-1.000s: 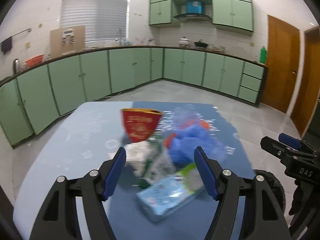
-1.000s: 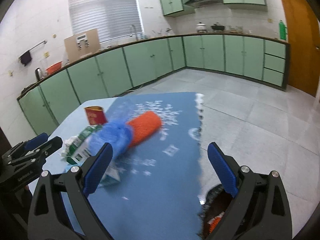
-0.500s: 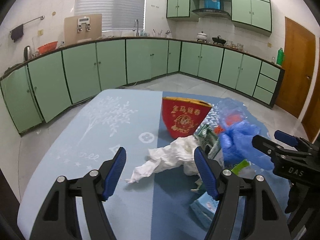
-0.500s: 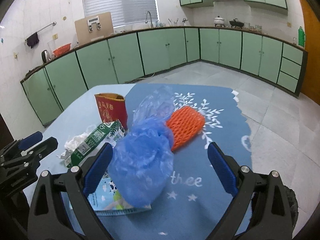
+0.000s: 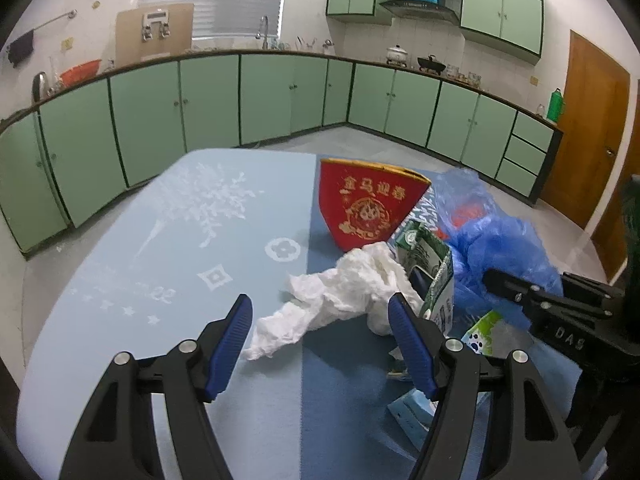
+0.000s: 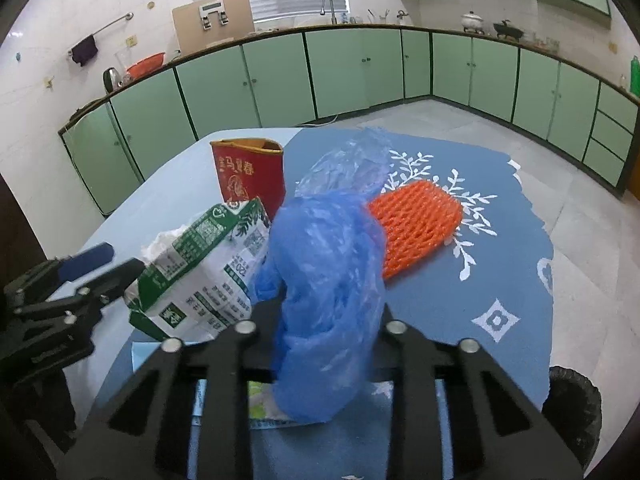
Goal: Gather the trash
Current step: 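Grasp the white tissue with the left tool while the right tool grips the blue bag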
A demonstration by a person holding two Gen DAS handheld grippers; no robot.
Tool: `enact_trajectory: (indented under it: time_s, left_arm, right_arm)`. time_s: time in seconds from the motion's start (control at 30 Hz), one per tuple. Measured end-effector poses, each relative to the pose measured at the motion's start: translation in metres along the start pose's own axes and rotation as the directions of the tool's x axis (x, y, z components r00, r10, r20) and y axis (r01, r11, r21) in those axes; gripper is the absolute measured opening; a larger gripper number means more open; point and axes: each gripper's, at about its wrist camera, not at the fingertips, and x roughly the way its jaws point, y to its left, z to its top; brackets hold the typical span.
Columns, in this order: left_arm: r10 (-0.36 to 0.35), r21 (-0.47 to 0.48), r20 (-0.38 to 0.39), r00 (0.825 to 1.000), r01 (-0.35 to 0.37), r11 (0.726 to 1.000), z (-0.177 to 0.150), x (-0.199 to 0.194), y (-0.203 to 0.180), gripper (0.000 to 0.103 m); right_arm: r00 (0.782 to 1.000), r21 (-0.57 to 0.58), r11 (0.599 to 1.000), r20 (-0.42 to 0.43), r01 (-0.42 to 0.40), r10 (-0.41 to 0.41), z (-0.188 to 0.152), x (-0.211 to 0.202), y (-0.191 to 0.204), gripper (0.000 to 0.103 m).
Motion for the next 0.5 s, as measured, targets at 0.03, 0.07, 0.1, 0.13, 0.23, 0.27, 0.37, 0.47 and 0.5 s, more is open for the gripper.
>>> enact_trajectory:
  time_s: [0.03, 0.07, 0.1, 0.13, 0.23, 0.27, 0.37, 0.47, 0.5]
  left_arm:
    - [-0.002, -0.005, 0.001, 1.000, 0.002, 1.000, 0.001, 0.000, 0.000, 0.069]
    - [-0.003, -0.007, 0.001, 1.000, 0.003, 1.000, 0.001, 0.001, 0.000, 0.069]
    - [-0.006, -0.012, 0.000, 1.000, 0.006, 1.000, 0.002, 0.002, 0.001, 0.069]
    - [-0.010, -0.018, -0.002, 1.000, 0.010, 1.000, 0.003, 0.004, 0.002, 0.069]
    - [-0.034, -0.026, -0.013, 0.999, 0.034, 0.999, 0.005, 0.009, 0.002, 0.066]
    - [-0.037, -0.022, -0.019, 0.999, 0.036, 0.999, 0.005, 0.011, 0.001, 0.057]
    - [-0.058, -0.031, -0.031, 0.998, 0.058, 0.998, 0.004, 0.014, -0.001, 0.028]
    - [-0.065, -0.031, -0.024, 0.998, 0.064, 0.997, 0.002, 0.013, -0.001, 0.008]
    - [-0.063, -0.032, -0.019, 0.998, 0.062, 0.998, 0.001, 0.012, -0.001, 0.006]
  right_arm:
    - [1.000, 0.001, 1.000, 0.006, -0.006, 0.006, 0.001, -0.002, -0.001, 0.018]
    - [1.000, 0.001, 1.000, 0.012, -0.007, 0.007, 0.001, -0.004, -0.001, 0.017]
    - [1.000, -0.004, 1.000, 0.018, -0.007, 0.007, 0.001, -0.007, -0.001, 0.016]
    - [1.000, -0.006, 1.000, 0.023, -0.007, 0.008, 0.001, -0.009, -0.001, 0.015]
    - [0.998, 0.001, 1.000, 0.054, -0.016, 0.016, 0.002, -0.019, -0.003, 0.014]
    - [0.998, 0.005, 1.000, 0.064, -0.019, 0.019, 0.003, -0.023, -0.003, 0.014]
    - [0.997, 0.008, 1.000, 0.073, -0.025, 0.024, 0.005, -0.028, -0.006, 0.014]
    - [0.996, 0.013, 1.000, 0.084, -0.028, 0.027, 0.006, -0.033, -0.007, 0.014]
    - [0.996, 0.014, 0.999, 0.089, -0.030, 0.028, 0.007, -0.035, -0.007, 0.014]
